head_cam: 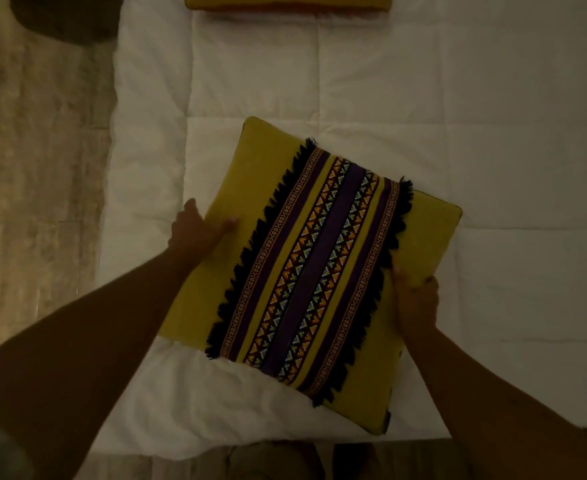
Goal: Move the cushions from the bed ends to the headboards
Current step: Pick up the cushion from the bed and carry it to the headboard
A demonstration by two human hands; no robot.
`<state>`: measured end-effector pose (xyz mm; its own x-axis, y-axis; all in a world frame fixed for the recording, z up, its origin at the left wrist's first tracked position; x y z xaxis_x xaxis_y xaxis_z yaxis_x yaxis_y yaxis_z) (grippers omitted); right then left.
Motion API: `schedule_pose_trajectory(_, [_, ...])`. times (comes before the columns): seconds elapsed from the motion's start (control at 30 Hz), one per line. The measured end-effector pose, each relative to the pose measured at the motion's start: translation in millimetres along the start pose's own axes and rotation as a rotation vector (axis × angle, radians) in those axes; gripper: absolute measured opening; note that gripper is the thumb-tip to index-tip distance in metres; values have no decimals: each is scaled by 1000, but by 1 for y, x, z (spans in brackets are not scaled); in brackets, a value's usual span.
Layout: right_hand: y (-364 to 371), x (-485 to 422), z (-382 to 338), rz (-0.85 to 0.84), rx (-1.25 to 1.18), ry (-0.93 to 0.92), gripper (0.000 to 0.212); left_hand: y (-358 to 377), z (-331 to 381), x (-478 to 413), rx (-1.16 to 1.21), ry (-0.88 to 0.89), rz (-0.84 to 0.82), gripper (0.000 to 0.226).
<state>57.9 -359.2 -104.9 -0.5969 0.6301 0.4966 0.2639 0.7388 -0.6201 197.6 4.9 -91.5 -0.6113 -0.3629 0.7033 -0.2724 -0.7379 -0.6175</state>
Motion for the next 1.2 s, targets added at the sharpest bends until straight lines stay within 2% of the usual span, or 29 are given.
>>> schedule_pose_trajectory(0.1, [5,-2,11,-10,-166,34,108,7,12,-23,-75,38,-201,124])
schedule_pose_trajectory(0.3, [-5,-18,31,-150,-301,39,111,12,-2,-48,-43,50,-273,115])
schedule_pose_trajectory(0.43, [-2,-22,38,-161,-362,93,107,15,-9,-44,-47,40,-196,116])
schedule_pose_trajectory(0.57, [-1,-21,33,-167,-366,132,93,18,-14,-35,-23,62,-130,107])
schedule_pose_trajectory(0.73, [-2,-19,22,-124,-383,-3,79,18,-28,-20,63,71,-76,100])
schedule_pose_trajectory(0.83, [-6,-17,13,-156,-363,-61,79,13,-45,-6,116,28,-72,103])
schedule_pose_trajectory(0.93, [-7,-21,-4,-239,-316,-168,58,6,-77,14,160,-50,-90,104])
schedule_pose_trajectory(0.97, [-6,-22,-9,-267,-286,-189,59,7,-90,22,177,-80,-95,102])
schedule_pose_trajectory(1.07, [0,-26,-17,-350,-177,-179,83,15,-124,44,213,-175,-74,102])
schedule_pose_trajectory(1.2, [5,-35,-9,-404,-130,-146,84,38,-143,58,281,-224,-18,109])
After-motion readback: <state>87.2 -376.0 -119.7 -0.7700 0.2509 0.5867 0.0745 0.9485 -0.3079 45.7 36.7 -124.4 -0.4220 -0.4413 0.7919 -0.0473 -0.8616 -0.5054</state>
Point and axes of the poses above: each hand's wrist, its own x-axis away from the middle knuckle, its own y-axis out of the palm, z = x × y, the point moved 1 cm from there along -x, towards the middle knuckle, and after that the axes turned 11 degrees about -y, right-handed, at the moved point
